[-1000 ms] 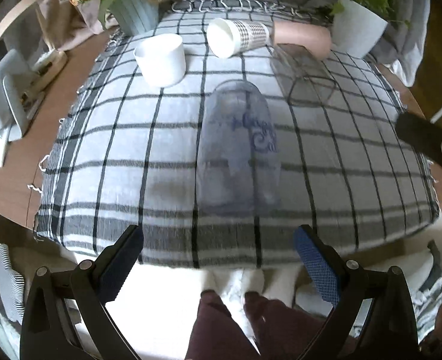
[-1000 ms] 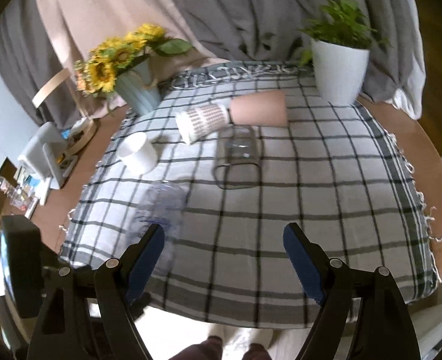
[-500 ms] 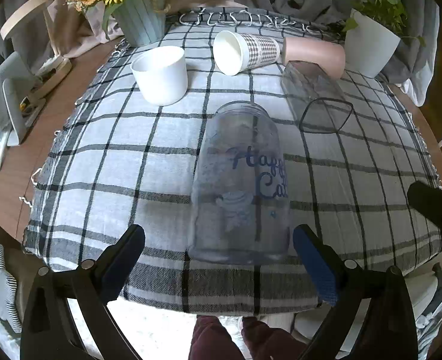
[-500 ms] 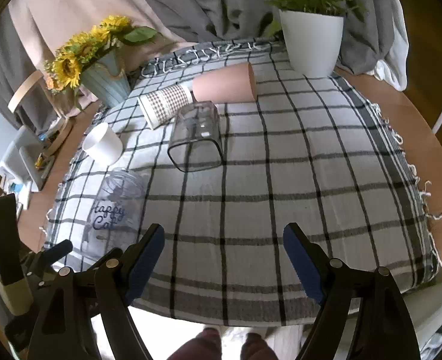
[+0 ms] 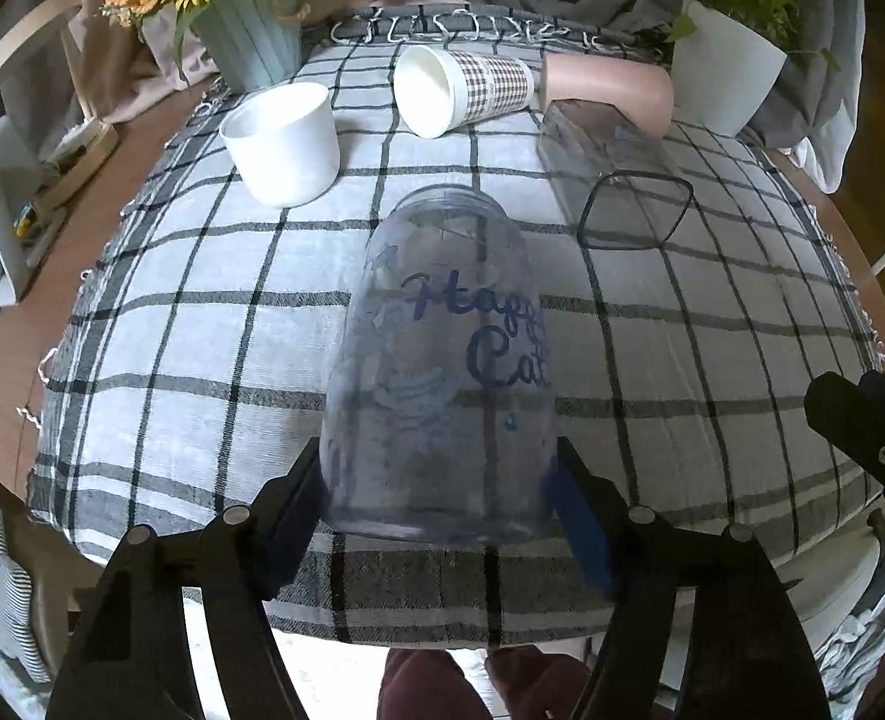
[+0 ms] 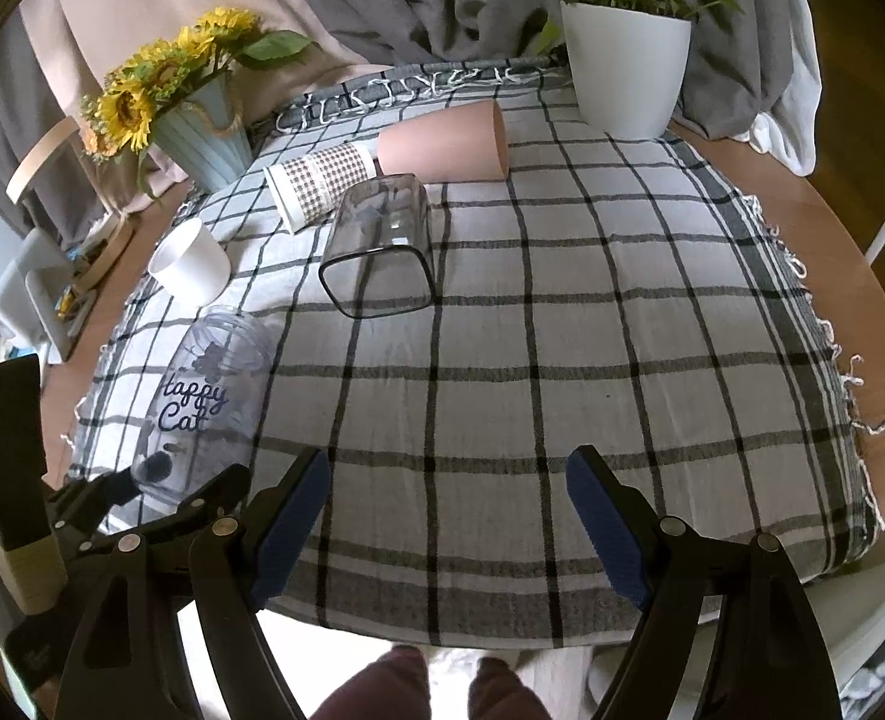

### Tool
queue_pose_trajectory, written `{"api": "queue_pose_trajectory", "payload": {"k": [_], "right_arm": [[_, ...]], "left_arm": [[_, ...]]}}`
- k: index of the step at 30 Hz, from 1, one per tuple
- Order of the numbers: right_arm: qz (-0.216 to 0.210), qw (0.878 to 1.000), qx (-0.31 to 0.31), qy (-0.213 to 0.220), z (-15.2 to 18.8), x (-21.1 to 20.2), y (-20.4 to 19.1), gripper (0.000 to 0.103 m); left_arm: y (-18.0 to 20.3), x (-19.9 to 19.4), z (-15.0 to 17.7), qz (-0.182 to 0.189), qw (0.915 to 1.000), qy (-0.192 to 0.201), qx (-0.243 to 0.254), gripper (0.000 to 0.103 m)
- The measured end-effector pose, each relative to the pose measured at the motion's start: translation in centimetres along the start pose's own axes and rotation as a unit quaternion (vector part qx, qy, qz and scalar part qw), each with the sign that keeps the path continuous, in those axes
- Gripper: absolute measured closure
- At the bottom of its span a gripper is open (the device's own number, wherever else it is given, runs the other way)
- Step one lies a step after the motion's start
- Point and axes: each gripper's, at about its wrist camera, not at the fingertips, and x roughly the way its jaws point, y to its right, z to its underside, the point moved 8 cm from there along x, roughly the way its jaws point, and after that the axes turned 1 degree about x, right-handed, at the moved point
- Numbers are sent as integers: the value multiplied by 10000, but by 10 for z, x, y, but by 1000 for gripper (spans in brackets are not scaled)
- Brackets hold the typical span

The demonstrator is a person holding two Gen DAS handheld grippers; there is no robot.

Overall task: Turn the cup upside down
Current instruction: 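Rotate the jar with the left tool until its base faces up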

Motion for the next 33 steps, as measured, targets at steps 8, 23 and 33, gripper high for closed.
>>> {"api": "queue_pose_trajectory", "payload": {"k": [8, 23, 33], "right_arm": [[-52, 9997, 68, 229, -11, -14, -2, 22], [-124, 9991, 183, 369, -26, -16, -8, 22], [-104, 9985, 208, 486, -36, -17, -12, 22]], "left_arm": [[-4, -19, -9, 12, 9999, 130, -30, 32], [-5, -29, -38, 93, 9990, 433, 60, 32], [-6, -29, -65, 115, 9974, 701, 126, 32]]}}
